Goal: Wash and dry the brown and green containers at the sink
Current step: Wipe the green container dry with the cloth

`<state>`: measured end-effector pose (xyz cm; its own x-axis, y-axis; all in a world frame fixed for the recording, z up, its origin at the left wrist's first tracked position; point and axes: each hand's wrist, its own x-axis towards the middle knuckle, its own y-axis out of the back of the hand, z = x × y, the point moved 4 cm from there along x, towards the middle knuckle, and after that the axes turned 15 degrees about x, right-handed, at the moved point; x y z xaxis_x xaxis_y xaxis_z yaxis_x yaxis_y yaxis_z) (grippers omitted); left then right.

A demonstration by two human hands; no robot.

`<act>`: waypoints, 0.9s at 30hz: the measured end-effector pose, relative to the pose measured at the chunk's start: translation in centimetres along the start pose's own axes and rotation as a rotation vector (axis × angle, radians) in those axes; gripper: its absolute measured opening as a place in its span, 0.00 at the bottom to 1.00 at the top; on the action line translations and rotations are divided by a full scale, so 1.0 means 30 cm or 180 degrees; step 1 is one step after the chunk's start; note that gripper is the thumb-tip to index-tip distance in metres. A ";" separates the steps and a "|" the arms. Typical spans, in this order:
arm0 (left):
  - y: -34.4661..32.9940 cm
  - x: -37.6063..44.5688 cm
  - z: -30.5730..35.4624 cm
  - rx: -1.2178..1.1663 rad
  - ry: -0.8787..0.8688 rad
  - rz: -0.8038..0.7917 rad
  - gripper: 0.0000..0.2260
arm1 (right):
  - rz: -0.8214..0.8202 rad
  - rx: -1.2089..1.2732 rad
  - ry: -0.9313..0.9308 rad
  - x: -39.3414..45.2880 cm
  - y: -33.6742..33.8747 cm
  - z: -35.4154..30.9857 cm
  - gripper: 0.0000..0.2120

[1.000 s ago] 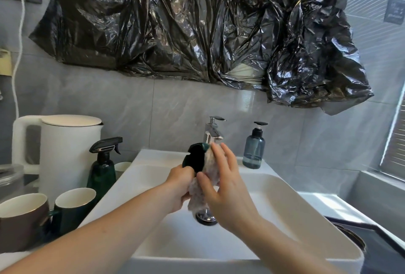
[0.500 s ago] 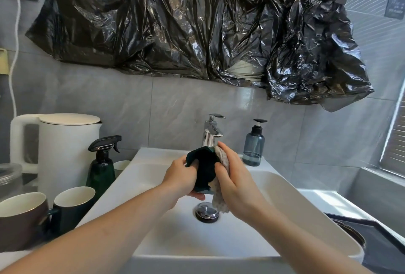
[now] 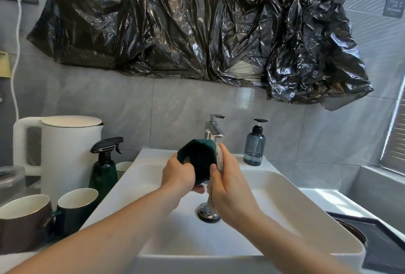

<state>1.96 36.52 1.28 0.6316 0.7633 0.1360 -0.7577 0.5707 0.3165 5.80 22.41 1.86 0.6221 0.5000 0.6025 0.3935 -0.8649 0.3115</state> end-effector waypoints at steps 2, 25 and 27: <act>-0.018 0.004 -0.005 0.0043 -0.0100 -0.0031 0.11 | 0.0155 0.0057 0.0024 0.036 0.005 -0.005 0.25; -0.034 -0.018 0.028 0.1148 -0.0966 -0.0426 0.10 | 0.0283 -0.0053 -0.0084 0.040 0.072 0.043 0.20; -0.034 -0.010 0.031 0.1445 -0.1142 -0.0257 0.10 | 0.0165 -0.0257 0.0144 0.034 0.058 0.035 0.20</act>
<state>2.70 35.43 1.78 0.7604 0.5273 0.3790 -0.6087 0.3754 0.6990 7.83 21.46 2.23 0.6082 0.4537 0.6514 0.3046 -0.8911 0.3363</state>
